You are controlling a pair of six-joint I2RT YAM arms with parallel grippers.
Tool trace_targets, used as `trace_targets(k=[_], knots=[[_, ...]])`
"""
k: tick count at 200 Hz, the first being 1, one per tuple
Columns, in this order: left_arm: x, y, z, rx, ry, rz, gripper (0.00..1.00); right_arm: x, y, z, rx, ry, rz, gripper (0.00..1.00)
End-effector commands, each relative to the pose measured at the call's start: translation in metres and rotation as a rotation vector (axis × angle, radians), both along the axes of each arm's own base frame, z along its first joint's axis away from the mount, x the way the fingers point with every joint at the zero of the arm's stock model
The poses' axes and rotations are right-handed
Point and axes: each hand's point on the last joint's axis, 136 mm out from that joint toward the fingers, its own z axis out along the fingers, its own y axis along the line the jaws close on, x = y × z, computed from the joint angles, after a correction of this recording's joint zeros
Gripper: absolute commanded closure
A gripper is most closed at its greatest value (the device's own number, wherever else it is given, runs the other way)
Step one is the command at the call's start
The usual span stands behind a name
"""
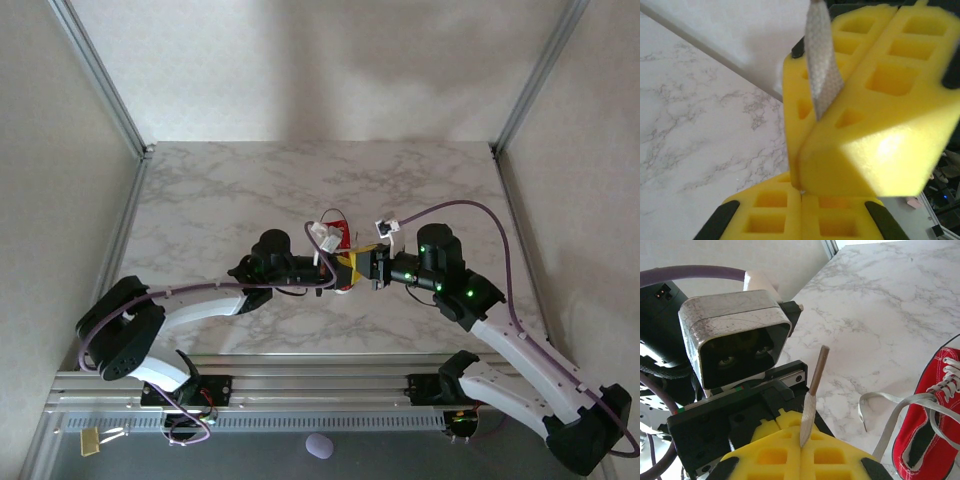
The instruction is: Tie the shoes
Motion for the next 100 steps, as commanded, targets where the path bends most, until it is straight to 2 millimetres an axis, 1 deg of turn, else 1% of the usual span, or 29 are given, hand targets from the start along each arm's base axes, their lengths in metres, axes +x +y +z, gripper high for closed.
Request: trace_targets(k=[1, 6, 15, 19, 22, 25, 31, 42, 53, 74, 89, 100], knots=[[-0.006, 0.003, 0.011, -0.009, -0.043, -0.009, 0.62, 0.001, -0.008, 0.0, -0.036, -0.027, -0.039, 1.0], [-0.004, 0.005, 0.01, 0.0, -0.045, 0.006, 0.5, 0.004, -0.013, -0.005, -0.066, -0.025, -0.065, 1.0], [0.0, 0.011, 0.009, 0.013, -0.054, 0.038, 0.37, 0.009, -0.022, -0.015, -0.127, -0.017, -0.113, 1.0], [0.002, 0.014, 0.009, 0.018, -0.059, 0.056, 0.23, 0.012, -0.026, -0.02, -0.154, -0.009, -0.136, 1.0], [0.004, 0.017, 0.009, 0.021, -0.062, 0.071, 0.18, 0.014, -0.03, -0.024, -0.178, -0.001, -0.159, 1.0], [0.005, 0.02, 0.009, 0.024, -0.064, 0.085, 0.15, 0.016, -0.034, -0.028, -0.2, 0.007, -0.183, 1.0], [0.009, 0.026, 0.007, 0.031, -0.068, 0.119, 0.15, 0.02, -0.041, -0.036, -0.246, 0.022, -0.221, 1.0], [0.019, 0.038, 0.005, 0.049, -0.071, 0.192, 0.14, 0.023, -0.047, -0.05, -0.317, 0.057, -0.247, 1.0], [0.037, 0.052, -0.002, 0.088, -0.061, 0.311, 0.15, 0.025, -0.052, -0.066, -0.381, 0.101, -0.266, 1.0], [0.072, 0.078, -0.022, 0.18, -0.003, 0.517, 0.15, 0.027, -0.056, -0.097, -0.483, 0.19, -0.276, 1.0], [0.089, 0.086, -0.034, 0.235, 0.036, 0.593, 0.16, 0.034, -0.064, -0.118, -0.573, 0.251, -0.326, 1.0], [0.098, 0.088, -0.041, 0.267, 0.063, 0.627, 0.18, 0.036, -0.065, -0.132, -0.632, 0.29, -0.325, 1.0]])
